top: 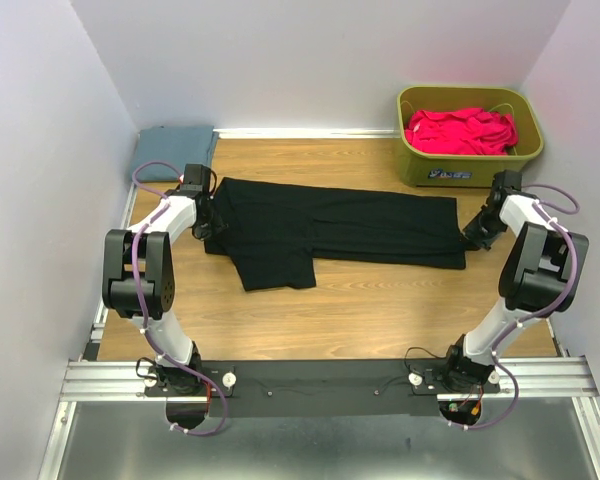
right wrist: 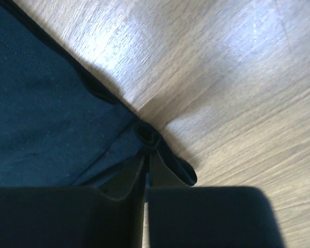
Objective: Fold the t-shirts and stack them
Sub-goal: Fold the tshirt
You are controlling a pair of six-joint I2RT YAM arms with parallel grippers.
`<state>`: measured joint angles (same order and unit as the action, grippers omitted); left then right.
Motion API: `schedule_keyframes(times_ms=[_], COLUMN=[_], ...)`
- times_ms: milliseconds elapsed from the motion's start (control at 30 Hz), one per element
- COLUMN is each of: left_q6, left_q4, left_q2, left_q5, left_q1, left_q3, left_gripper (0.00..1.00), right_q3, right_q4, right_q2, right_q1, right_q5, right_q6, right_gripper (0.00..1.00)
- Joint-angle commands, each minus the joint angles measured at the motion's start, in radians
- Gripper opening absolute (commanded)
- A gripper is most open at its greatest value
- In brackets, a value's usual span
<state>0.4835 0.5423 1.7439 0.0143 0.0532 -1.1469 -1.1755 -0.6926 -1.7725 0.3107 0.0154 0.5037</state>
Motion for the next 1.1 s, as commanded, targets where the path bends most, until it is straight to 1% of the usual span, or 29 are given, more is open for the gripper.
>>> schedule_keyframes(times_ms=[0, 67, 100, 133, 167, 200, 233, 267, 367, 400, 467, 500, 533, 567, 600, 633, 667, 700, 800, 933, 967, 1000, 1033, 1067], left_q6=[0.009, 0.007, 0.007, 0.004, 0.003, 0.003, 0.001, 0.001, 0.0, -0.003, -0.005, -0.005, -0.005, -0.003, 0.001, 0.006, 0.019, 0.024, 0.032, 0.029, 0.026, 0.027, 0.029, 0.029], left_q4=[-0.047, -0.048, -0.05, -0.05, -0.048, -0.044, -0.035, -0.033, -0.031, -0.025, -0.01, -0.004, 0.005, 0.01, 0.021, 0.028, 0.033, 0.038, 0.031, 0.021, 0.021, 0.021, 0.021, 0.019], left_q2=[-0.034, -0.056, -0.066, -0.087, -0.098, -0.11, -0.122, -0.153, -0.231, -0.25, -0.299, -0.314, -0.329, -0.354, -0.362, -0.372, -0.376, -0.376, -0.365, -0.322, -0.301, -0.287, -0.271, -0.242], left_q5=[-0.108, -0.114, -0.116, -0.12, -0.122, -0.123, -0.123, -0.12, -0.108, -0.103, -0.094, -0.091, -0.086, -0.086, -0.088, -0.088, -0.089, -0.088, -0.083, -0.108, -0.106, -0.105, -0.103, -0.103], left_q1=[-0.024, -0.024, -0.023, -0.024, -0.023, -0.023, -0.023, -0.023, -0.015, -0.009, 0.023, 0.042, 0.062, 0.109, 0.134, 0.157, 0.209, 0.232, 0.312, 0.378, 0.388, 0.399, 0.413, 0.418], left_q3=[-0.005, -0.01, -0.01, -0.011, -0.01, -0.011, -0.008, -0.004, 0.035, 0.058, 0.084, 0.098, 0.133, 0.15, 0.183, 0.199, 0.213, 0.237, 0.269, 0.271, 0.269, 0.266, 0.263, 0.262], left_gripper=[0.09, 0.2, 0.3, 0.39, 0.4, 0.48, 0.53, 0.61, 0.73, 0.73, 0.74, 0.74, 0.75, 0.75, 0.75, 0.75, 0.75, 0.75, 0.74, 0.72, 0.72, 0.72, 0.72, 0.72], right_q3=[-0.032, -0.039, -0.041, -0.042, -0.042, -0.044, -0.042, -0.044, -0.039, -0.039, -0.035, -0.03, -0.026, -0.023, -0.016, -0.013, -0.007, -0.003, 0.019, 0.037, 0.04, 0.043, 0.045, 0.048], right_q4=[0.05, 0.05, 0.05, 0.05, 0.05, 0.05, 0.05, 0.05, 0.05, 0.05, 0.051, 0.051, 0.051, 0.053, 0.053, 0.056, 0.056, 0.057, 0.073, 0.09, 0.097, 0.099, 0.107, 0.11], right_q2=[-0.012, 0.001, 0.008, 0.027, 0.037, 0.048, 0.064, 0.091, 0.152, 0.166, 0.203, 0.211, 0.222, 0.234, 0.24, 0.243, 0.245, 0.248, 0.245, 0.223, 0.217, 0.214, 0.211, 0.206], right_q1=[-0.016, -0.028, -0.035, -0.042, -0.045, -0.047, -0.053, -0.056, -0.071, -0.084, -0.102, -0.128, -0.142, -0.171, -0.185, -0.199, -0.209, -0.232, -0.271, -0.297, -0.3, -0.303, -0.309, -0.309], right_q5=[0.038, 0.049, 0.052, 0.055, 0.057, 0.057, 0.057, 0.058, 0.055, 0.052, 0.046, 0.043, 0.043, 0.038, 0.037, 0.035, 0.031, 0.026, 0.008, -0.011, -0.046, -0.049, -0.051, -0.055], right_q6=[-0.025, -0.033, -0.033, -0.033, -0.031, -0.031, -0.033, -0.036, -0.05, -0.063, -0.074, -0.085, -0.088, -0.091, -0.096, -0.094, -0.094, -0.096, -0.102, -0.1, -0.1, -0.099, -0.099, -0.1], right_gripper=[0.2, 0.25, 0.28, 0.34, 0.37, 0.39, 0.45, 0.47, 0.56, 0.61, 0.66, 0.7, 0.72, 0.74, 0.78, 0.79, 0.8, 0.84, 0.86, 0.86, 0.86, 0.86, 0.89, 0.89])
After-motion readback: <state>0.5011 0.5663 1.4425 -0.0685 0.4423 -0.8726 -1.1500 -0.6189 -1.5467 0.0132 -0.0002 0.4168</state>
